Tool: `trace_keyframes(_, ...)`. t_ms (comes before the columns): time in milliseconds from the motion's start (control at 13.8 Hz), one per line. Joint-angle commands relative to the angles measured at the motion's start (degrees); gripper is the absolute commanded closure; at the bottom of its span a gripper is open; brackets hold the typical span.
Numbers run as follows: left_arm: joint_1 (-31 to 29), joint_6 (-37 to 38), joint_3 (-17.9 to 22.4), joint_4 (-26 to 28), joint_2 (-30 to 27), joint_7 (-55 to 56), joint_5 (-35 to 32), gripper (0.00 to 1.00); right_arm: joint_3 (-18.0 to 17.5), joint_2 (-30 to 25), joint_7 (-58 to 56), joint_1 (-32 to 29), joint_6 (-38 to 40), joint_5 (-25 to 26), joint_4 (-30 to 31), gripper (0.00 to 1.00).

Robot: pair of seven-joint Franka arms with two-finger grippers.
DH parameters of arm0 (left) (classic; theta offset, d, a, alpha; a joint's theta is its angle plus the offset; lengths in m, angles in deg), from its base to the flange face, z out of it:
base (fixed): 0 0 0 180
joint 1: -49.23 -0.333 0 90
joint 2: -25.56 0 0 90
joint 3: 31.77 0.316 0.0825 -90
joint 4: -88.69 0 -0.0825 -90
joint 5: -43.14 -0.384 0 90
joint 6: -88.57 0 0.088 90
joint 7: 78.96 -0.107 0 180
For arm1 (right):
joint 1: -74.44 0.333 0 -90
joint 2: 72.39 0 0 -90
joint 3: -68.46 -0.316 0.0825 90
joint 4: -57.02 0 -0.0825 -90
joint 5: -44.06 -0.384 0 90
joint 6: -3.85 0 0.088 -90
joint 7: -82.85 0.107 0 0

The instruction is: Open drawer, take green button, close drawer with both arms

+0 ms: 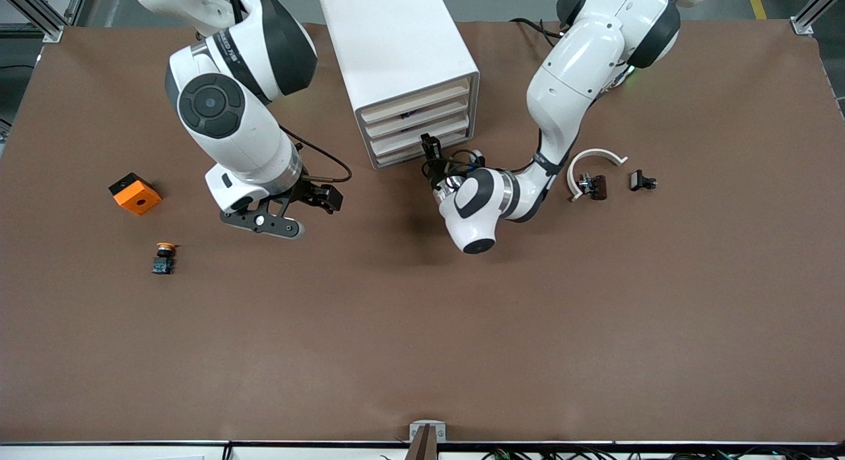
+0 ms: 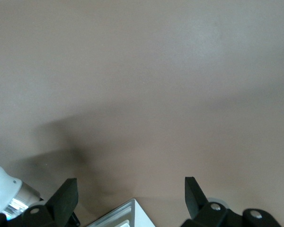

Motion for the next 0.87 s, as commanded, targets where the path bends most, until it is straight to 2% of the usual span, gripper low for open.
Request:
trace_keyframes(0,0.8,0.6,0.4,-0.9,0.3,0.8,1.1,1.00,0.5,0.5,4.5,0.8,1.2,-0.7,-1.4,0.00)
trace_keyframes(218,-0.7,0.6,1.1,-1.1,0.6,0.8,0.7,1.00,0.3,0.5,8.9,1.7,1.2,-0.8,-1.4,0.00)
trace_keyframes(798,-8.5,0.6,3.2,-5.9,0.0,-3.9,0.2,1.00,0.4,3.5,30.3,11.0,-1.9,-0.7,-1.4,0.00)
